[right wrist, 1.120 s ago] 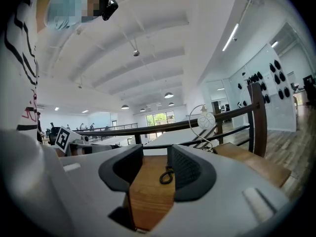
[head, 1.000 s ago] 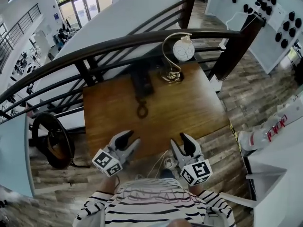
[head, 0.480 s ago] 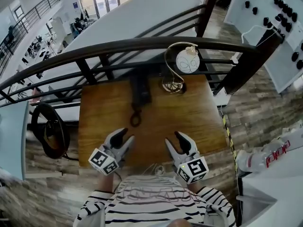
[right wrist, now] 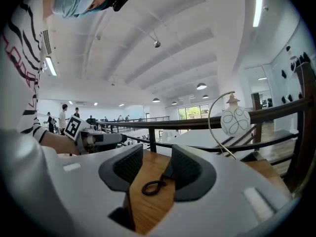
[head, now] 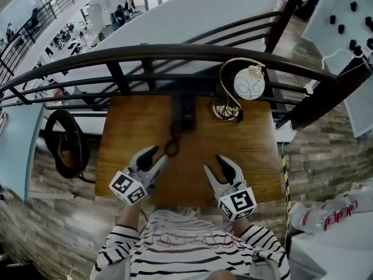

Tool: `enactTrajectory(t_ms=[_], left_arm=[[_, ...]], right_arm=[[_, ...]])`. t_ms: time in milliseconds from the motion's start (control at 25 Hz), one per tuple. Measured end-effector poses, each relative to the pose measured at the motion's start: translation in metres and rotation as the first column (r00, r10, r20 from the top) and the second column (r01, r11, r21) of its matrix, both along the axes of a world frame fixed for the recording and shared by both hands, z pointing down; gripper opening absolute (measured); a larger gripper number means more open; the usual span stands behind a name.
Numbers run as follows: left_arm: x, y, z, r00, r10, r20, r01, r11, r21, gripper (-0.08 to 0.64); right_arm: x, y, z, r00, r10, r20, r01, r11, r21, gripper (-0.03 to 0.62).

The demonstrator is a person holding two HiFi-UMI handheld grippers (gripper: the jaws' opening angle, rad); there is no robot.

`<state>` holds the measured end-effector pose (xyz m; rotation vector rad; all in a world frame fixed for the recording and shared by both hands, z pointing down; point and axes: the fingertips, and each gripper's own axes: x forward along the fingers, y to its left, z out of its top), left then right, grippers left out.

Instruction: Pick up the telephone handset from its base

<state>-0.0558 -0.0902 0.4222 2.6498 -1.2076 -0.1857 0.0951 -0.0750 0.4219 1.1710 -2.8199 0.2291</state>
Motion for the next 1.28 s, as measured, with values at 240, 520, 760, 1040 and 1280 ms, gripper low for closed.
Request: enactTrajectory(t_ms=[240,520,760,1040,1280], left_arm=[[-0.017,-0.051,0.013,1.000,0.002,-0.012,-0.003,0.999,-0.037,0.178],[-0.036,-0.116,0.045,1.000,0.030,0.008,-0.029,0.996,-0.083,0.188],[-0.044,-0.160,0.079,0.999,0.044,0.028,-0.040,0.991,-0.125,0.204],[-0.048,-0.212,0.103,0.998,0.054,0.022,-0.051,0.990,-0.133,0.213],[-0.053,-0.259,0.129,0.998,0.058,0.036,-0.051,0.985,-0.165,0.215]], right_arm=[[-0.019,-0.044,0.008,0.999,0.027,-0.020,-0.026,0.999,0.024,0.170],[-0.053,-0.099,0.035,0.997,0.045,-0.065,-0.042,0.998,0.041,0.170],[-0.066,-0.147,0.068,0.992,0.071,-0.108,-0.071,0.997,0.007,0.170],[-0.068,-0.195,0.100,0.979,0.120,-0.164,-0.123,0.992,-0.006,0.190],[-0.076,-0.234,0.129,0.974,0.112,-0.198,-0.120,0.992,-0.028,0.201]])
